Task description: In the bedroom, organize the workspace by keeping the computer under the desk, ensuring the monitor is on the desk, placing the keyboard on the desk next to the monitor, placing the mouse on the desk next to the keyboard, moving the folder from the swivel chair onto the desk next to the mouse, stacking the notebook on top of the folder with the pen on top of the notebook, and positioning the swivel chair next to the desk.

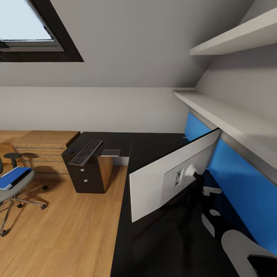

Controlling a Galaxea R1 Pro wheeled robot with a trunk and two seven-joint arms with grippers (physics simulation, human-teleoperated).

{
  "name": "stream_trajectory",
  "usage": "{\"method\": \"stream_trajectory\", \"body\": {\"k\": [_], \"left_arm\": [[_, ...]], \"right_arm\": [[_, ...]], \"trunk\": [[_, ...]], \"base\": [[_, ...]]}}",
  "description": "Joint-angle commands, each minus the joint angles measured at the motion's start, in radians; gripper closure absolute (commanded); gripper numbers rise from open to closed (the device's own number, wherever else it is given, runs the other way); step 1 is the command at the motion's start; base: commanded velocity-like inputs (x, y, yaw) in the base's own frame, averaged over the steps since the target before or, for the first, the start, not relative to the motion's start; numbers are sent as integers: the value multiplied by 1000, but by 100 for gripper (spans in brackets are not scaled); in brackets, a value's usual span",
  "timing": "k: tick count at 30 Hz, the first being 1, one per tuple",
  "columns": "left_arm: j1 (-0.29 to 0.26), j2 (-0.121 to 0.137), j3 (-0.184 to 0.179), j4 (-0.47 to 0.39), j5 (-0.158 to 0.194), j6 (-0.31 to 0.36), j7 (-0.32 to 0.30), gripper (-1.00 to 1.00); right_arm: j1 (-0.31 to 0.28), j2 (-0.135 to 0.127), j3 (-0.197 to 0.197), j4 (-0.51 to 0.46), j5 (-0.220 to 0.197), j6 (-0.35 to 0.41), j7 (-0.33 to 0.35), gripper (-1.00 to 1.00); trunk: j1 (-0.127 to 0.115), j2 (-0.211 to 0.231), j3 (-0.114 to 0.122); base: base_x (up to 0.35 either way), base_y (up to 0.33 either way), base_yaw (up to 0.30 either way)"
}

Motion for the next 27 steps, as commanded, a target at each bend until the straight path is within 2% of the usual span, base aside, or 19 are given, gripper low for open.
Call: {"method": "stream_trajectory", "body": {"k": [1, 8, 14, 27], "left_arm": [[0, 1, -5, -1, 5, -3, 6, -100], [0, 1, -5, -1, 5, -3, 6, -100], [0, 1, -5, -1, 5, -3, 6, -100], [0, 1, -5, -1, 5, -3, 6, -100]], "right_arm": [[-1, 1, 1, -1, -6, -4, 4, 100], [-1, 1, 2, 0, -6, -6, 5, 100], [-1, 0, 1, 0, -6, -6, 5, 100], [-1, 1, 2, 0, -6, -6, 5, 100]], "trunk": [[1, -2, -2], [1, -2, -2], [1, -2, -2], [1, -2, -2]], "base": [[57, 0, 0], [77, 0, 0], [201, 0, 0], [42, 0, 0]]}}
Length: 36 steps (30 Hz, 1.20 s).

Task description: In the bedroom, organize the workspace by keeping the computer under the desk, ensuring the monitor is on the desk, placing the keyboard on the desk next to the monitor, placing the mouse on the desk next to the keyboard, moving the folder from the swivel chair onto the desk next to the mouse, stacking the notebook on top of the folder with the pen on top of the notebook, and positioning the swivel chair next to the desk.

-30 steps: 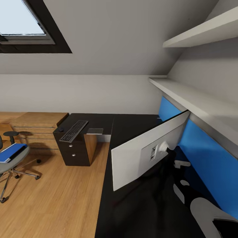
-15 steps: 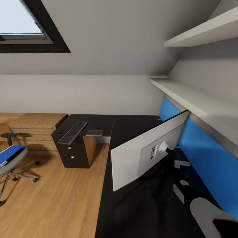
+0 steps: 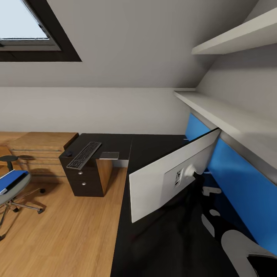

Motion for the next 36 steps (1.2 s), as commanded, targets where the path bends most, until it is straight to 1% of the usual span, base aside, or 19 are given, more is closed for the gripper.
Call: {"method": "stream_trajectory", "body": {"k": [1, 11, 22, 23, 26, 27, 31, 36], "left_arm": [[0, 1, -5, -1, 5, -3, 6, -100], [0, 1, -4, -1, 5, -3, 6, -100], [0, 1, -5, -1, 5, -3, 6, -100], [0, 1, -5, -1, 5, -3, 6, -100], [0, 1, -5, -1, 5, -3, 6, -100], [0, 1, -5, -1, 5, -3, 6, -100], [0, 1, -5, -1, 5, -3, 6, -100], [0, 1, -5, -1, 5, -2, 6, -100]], "right_arm": [[-1, 0, 4, 0, -15, -6, 1, 100], [-1, 0, 4, 0, -15, -6, 0, 100], [-1, 0, 4, 0, -15, -6, -1, 100], [-1, 0, 4, 1, -15, -6, -1, -100], [-1, 0, 4, 6, 3, -6, 0, -100], [-1, 0, 3, 11, 26, -6, -1, -100], [-1, 0, 3, 12, 32, -5, -1, -100], [-1, 0, 4, 12, 33, -5, -1, -100]], "trunk": [[1, -2, -2], [1, -2, -2], [1, -2, -2], [1, -2, -2], [1, -2, -2], [1, -2, -2], [1, -2, -2], [1, -2, -2]], "base": [[2, 0, 0], [68, 0, 0], [7, 0, 0], [0, 0, 0], [0, 0, 0], [0, 0, 0], [-61, 0, 0], [-275, 0, 0]]}}
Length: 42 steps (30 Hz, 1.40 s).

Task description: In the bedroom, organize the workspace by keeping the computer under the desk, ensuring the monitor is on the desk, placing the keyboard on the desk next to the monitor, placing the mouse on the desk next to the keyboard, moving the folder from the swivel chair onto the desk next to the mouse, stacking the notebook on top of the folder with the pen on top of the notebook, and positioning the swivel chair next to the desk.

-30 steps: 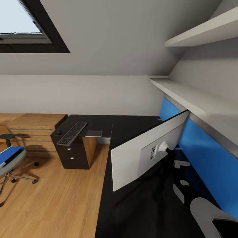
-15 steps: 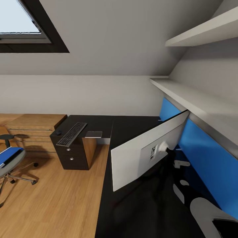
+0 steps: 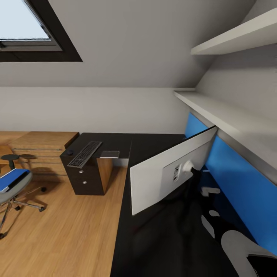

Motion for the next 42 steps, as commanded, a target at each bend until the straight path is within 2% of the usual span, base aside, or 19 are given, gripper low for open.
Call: {"method": "stream_trajectory", "body": {"k": [1, 11, 19, 22, 25, 29, 36, 42], "left_arm": [[0, 1, -5, -1, 5, -2, 6, -100], [0, 1, -5, -1, 7, -1, 6, -100], [0, 1, -5, -1, 7, -2, 6, -100], [0, 1, -5, -1, 6, -1, 6, -100], [0, 0, -5, -1, 6, -1, 6, -100], [0, 0, -5, -1, 6, -1, 6, -100], [0, -1, -5, -1, 6, -1, 6, -100], [0, -14, -6, 1, 5, -1, 6, -100]], "right_arm": [[-1, 1, -1, 1, -3, -4, 1, -100], [-1, 3, -1, 2, -4, -5, 3, -100], [-1, 7, 0, 1, -5, -5, 1, -100], [1, 26, 2, 0, 6, -5, 1, -100], [5, 56, 5, -3, 31, -11, 1, -100], [6, 85, 5, -7, 36, -16, 0, -100], [8, 122, 6, -10, 39, -35, -5, -100], [8, 175, 9, -24, 40, -20, -22, -100]], "trunk": [[0, -2, -2], [0, -2, -2], [0, -2, -2], [0, -2, -2], [0, -2, -2], [0, -2, -2], [0, -2, -2], [0, -2, -2]], "base": [[-325, 0, 0], [-334, 0, 0], [-273, 193, 0], [-199, 282, 0], [-161, 298, 0], [-150, 304, 0], [-130, 282, 0], [-30, 72, 0]]}}
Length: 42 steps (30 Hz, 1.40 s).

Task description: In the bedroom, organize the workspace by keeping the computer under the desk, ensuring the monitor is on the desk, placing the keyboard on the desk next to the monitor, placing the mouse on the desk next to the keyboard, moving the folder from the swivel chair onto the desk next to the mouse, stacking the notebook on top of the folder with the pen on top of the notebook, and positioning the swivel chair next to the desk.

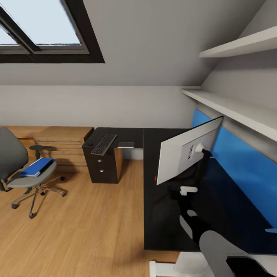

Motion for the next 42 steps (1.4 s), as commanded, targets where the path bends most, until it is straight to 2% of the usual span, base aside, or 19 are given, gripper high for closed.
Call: {"method": "stream_trajectory", "body": {"k": [1, 4, 5, 8, 10, 12, 13, 15, 16, 17, 18, 20, 21, 23, 25, 28, 31, 36, 42], "left_arm": [[0, -4, -5, -1, 5, -3, 6, -100], [0, -12, -6, -1, 4, -3, 6, -100], [0, -16, -6, -1, 4, -3, 6, -100], [0, -21, -9, -1, 4, -3, 6, -100], [0, -23, -10, 0, 3, -3, 6, -100], [0, -37, -23, 1, 3, -3, 6, -100], [0, -60, -49, 2, -6, -4, 7, -100], [0, -86, -92, 4, -34, -6, 12, -100], [0, -96, -111, 8, -48, -11, 14, -100], [0, -100, -120, 16, -55, -20, 15, -100], [0, -104, -127, 30, -62, -42, 16, -100], [0, -107, -131, 40, -66, -73, 16, -100], [0, -108, -133, 44, -68, -89, 16, -100], [0, -108, -134, 46, -68, -95, 16, -100], [0, -108, -134, 47, -68, -99, 15, -100], [0, -107, -134, 47, -68, -101, 12, -100], [0, -108, -136, 47, -70, -101, 10, -100], [0, -108, -136, 47, -70, -100, 9, -100], [0, -109, -136, 47, -70, -101, 9, -100]], "right_arm": [[-1, 18, -1, -9, 0, 16, -10, -100], [-1, 65, 7, -38, 6, 76, -56, -100], [-1, 90, 20, -55, 17, 106, -103, -100], [-1, 125, 60, -86, 51, 164, -224, -100], [-1, 131, 83, -103, 63, 193, -283, -100], [-1, 131, 114, -153, 76, 252, -374, -100], [-1, 131, 126, -205, 81, 288, -431, -100], [-1, 131, 142, -252, 84, 315, -530, -100], [-1, 131, 162, -270, 85, 323, -592, -100], [-1, 131, 188, -277, 86, 324, -619, -100], [-1, 131, 236, -284, 87, 323, -644, -100], [0, 131, 290, -284, 86, 306, -659, -100], [5, 131, 330, -279, 86, 278, -664, -100], [25, 131, 354, -278, 86, 262, -663, -100], [74, 131, 400, -283, 89, 247, -665, -100], [92, 131, 437, -286, 90, 243, -668, -100], [100, 131, 455, -285, 90, 238, -668, -100], [102, 131, 456, -281, 88, 193, -670, -100], [102, 131, 456, -279, 88, 180, -671, -100]], "trunk": [[1, -2, -2], [1, -2, -2], [1, -2, -2], [1, -2, -2], [1, -2, -2], [1, -2, -2], [1, -2, -2], [1, -2, -2], [1, -2, -2], [1, -2, -2], [1, -2, -2], [1, -2, -2], [1, -2, -2], [1, -2, -2], [1, -2, -2], [1, -2, -2], [1, -2, -2], [1, -2, -2], [1, -2, -2]], "base": [[-8, 18, 0], [-4, 10, 0], [-2, 5, 0], [-1, 3, 0], [-1, 1, 0], [0, 0, 0], [0, 0, 0], [0, 0, 0], [0, 0, 0], [0, 0, 0], [0, 0, 0], [0, 0, 0], [0, 0, 0], [0, 0, 0], [0, 19, 0], [42, 116, 0], [188, 183, 0], [233, 52, 0], [277, 8, 0]]}}
